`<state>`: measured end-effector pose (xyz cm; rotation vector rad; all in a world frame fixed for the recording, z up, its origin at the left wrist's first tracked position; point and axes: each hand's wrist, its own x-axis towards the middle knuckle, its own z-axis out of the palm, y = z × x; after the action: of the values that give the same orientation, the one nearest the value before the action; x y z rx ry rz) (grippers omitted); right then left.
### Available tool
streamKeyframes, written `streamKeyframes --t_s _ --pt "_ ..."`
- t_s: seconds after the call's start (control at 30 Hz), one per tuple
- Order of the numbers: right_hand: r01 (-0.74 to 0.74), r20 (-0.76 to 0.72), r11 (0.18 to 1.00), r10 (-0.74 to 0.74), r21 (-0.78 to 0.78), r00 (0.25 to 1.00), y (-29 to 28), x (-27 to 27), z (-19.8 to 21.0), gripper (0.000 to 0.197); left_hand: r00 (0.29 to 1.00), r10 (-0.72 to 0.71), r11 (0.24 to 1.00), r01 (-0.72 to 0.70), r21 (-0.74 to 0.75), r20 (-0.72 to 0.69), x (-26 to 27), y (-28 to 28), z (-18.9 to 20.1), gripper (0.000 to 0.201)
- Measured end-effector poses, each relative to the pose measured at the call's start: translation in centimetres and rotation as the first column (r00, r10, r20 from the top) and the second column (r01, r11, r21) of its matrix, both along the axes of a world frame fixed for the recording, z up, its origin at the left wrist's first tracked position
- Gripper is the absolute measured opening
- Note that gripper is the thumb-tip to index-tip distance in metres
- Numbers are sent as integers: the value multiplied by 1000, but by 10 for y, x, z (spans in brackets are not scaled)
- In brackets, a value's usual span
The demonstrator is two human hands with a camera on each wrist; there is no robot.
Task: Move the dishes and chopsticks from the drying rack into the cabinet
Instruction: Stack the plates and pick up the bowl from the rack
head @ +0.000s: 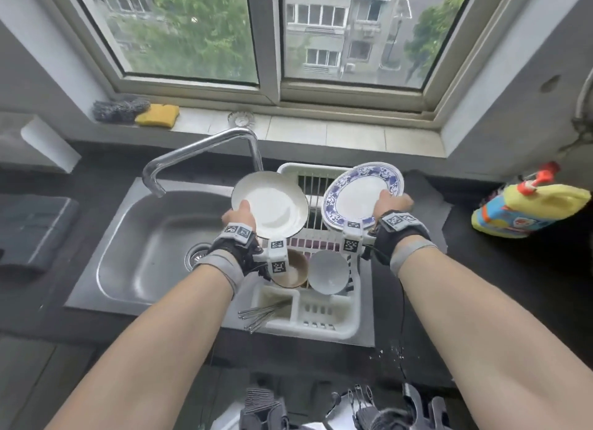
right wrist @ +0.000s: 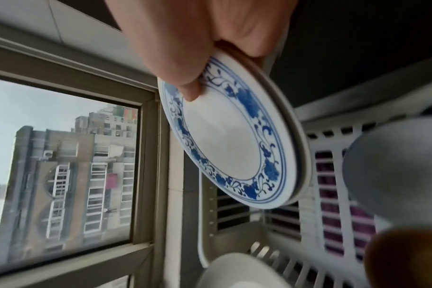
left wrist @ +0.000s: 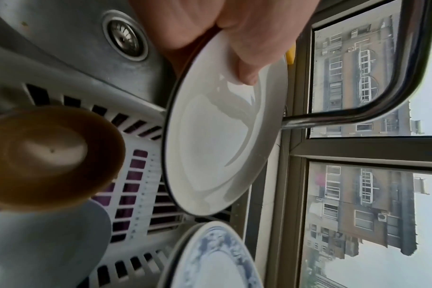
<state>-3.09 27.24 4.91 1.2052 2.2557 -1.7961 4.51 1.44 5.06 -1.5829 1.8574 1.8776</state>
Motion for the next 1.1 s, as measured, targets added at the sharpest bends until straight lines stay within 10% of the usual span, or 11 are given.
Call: streamKeyframes --t_s 0.23,0.5,0.67,0.83,1.1 --pt "-97 104 993 89 69 991 18 22 -8 38 986 -116 980 134 149 -123 -32 26 -3 35" --pt "-200 26 976 202 -84 979 -4 16 -7 28 970 -237 959 243 148 -62 -48 48 -19 80" --pt "-242 8 957 246 -158 969 -10 16 -10 32 970 -209 954 231 192 -128 -36 56 0 44" --pt "-279 -32 934 279 -223 960 -19 16 -7 42 955 -215 967 238 92 -204 -83 14 -131 86" --pt "-239 -52 829 247 -506 968 -30 4 -33 43 973 -132 898 199 393 -190 -12 42 4 41"
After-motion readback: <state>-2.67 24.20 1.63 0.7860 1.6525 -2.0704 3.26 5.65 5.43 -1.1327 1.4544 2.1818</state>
